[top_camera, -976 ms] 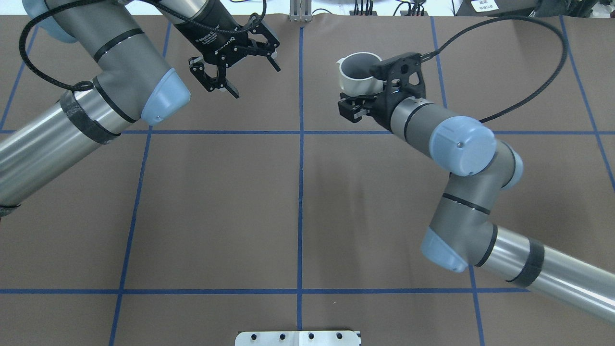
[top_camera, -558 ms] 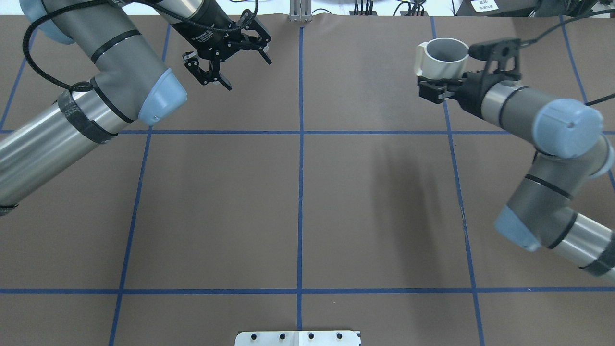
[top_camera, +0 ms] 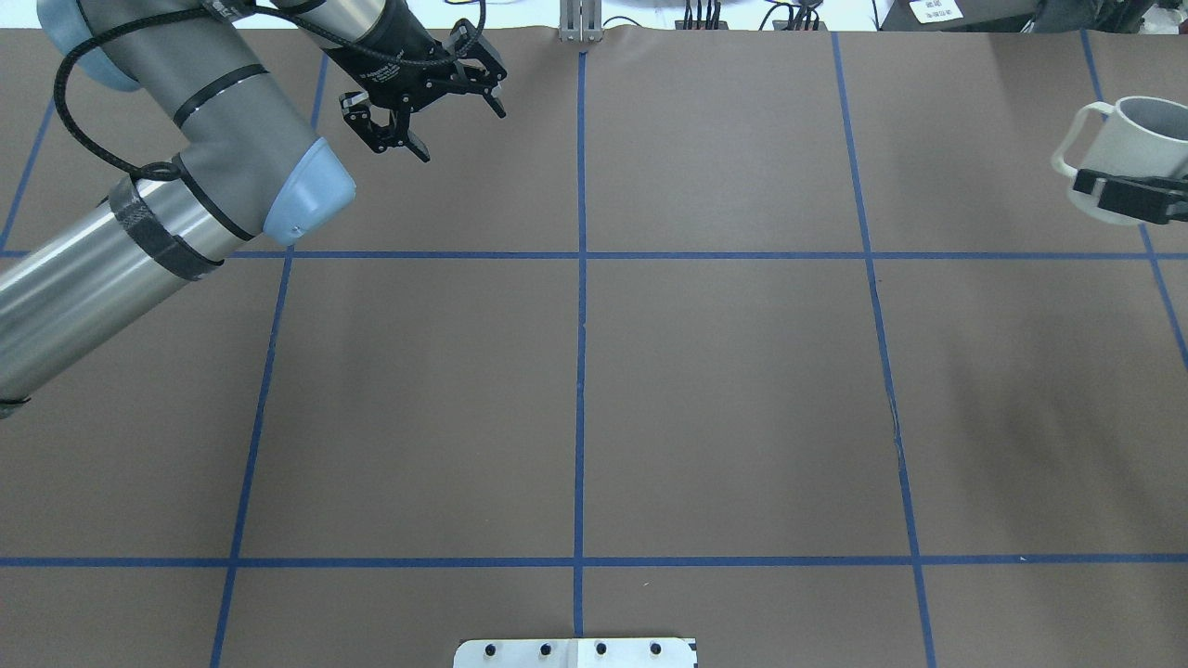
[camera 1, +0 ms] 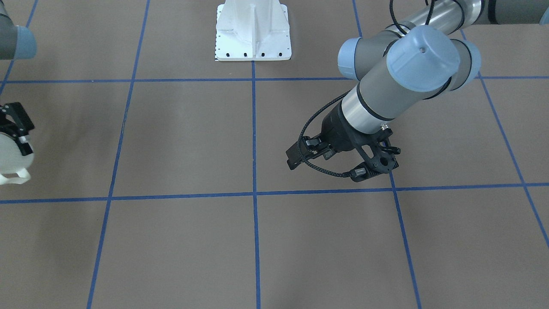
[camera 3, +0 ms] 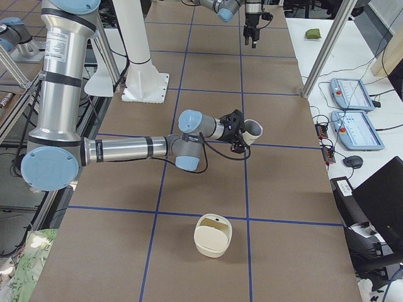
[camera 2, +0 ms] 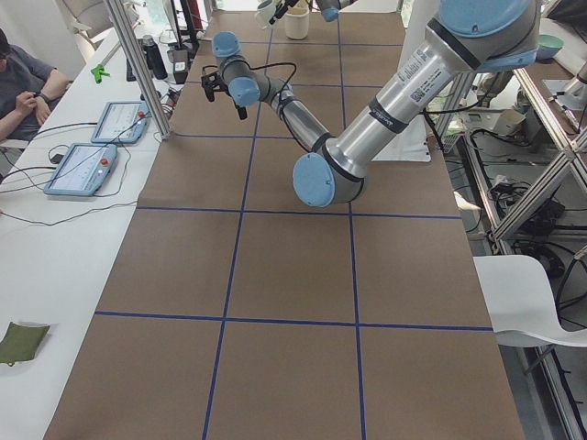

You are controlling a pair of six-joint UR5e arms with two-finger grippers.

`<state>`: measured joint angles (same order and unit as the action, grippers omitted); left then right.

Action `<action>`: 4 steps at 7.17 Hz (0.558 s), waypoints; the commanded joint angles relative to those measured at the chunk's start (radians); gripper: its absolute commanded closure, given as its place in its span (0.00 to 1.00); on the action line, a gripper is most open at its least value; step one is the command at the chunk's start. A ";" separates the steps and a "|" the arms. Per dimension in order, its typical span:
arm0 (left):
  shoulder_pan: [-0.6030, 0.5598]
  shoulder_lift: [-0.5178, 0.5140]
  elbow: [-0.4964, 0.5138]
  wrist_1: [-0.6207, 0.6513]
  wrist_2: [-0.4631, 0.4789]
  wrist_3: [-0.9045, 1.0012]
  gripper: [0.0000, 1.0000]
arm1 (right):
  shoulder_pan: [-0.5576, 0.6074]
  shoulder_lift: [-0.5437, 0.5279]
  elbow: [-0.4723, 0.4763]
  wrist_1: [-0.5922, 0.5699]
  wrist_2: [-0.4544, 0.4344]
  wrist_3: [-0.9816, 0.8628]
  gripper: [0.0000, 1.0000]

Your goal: Left arm hands cup to right arm to dump lemon

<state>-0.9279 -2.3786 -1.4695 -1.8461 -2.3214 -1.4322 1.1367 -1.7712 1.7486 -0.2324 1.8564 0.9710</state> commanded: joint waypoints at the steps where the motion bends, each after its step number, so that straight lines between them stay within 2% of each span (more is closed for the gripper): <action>1: 0.001 0.010 0.001 -0.004 0.014 0.019 0.00 | 0.154 -0.089 -0.023 0.117 0.189 0.093 0.84; 2: 0.001 0.013 0.003 -0.005 0.028 0.036 0.00 | 0.187 -0.108 -0.093 0.236 0.223 0.157 0.84; 4: 0.004 0.054 0.001 -0.030 0.031 0.073 0.00 | 0.204 -0.102 -0.330 0.582 0.231 0.262 0.84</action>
<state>-0.9245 -2.3438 -1.4677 -1.8600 -2.2923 -1.3777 1.3267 -1.8745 1.5497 0.1500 2.0769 1.1566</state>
